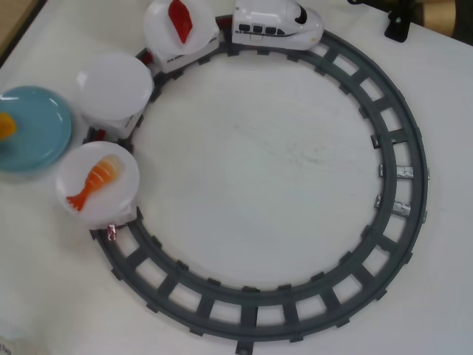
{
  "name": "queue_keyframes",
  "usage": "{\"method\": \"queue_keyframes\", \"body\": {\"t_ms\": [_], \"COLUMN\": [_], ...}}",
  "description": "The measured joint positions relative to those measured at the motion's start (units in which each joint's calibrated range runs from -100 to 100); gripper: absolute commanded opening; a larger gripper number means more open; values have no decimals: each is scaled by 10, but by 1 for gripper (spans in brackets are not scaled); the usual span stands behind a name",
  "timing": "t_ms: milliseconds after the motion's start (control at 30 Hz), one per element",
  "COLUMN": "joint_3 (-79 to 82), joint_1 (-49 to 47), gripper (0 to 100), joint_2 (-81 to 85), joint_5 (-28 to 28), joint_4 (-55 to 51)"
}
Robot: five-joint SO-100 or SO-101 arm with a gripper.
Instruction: Pick up the sushi from the Shinkansen and put it on the blue dish
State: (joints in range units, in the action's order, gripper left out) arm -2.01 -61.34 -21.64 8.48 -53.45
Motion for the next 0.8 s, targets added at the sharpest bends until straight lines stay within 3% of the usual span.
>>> {"method": "queue_keyframes", "body": {"t_ms": [267,500,800], "joint_3": [-32,-32,-32], "joint_1": [4,2,2], "gripper": [4,19,20], "joint_2": [-24,-24,-24], "joint_5": [0,0,0], "joint_4": [0,0,-11]}}
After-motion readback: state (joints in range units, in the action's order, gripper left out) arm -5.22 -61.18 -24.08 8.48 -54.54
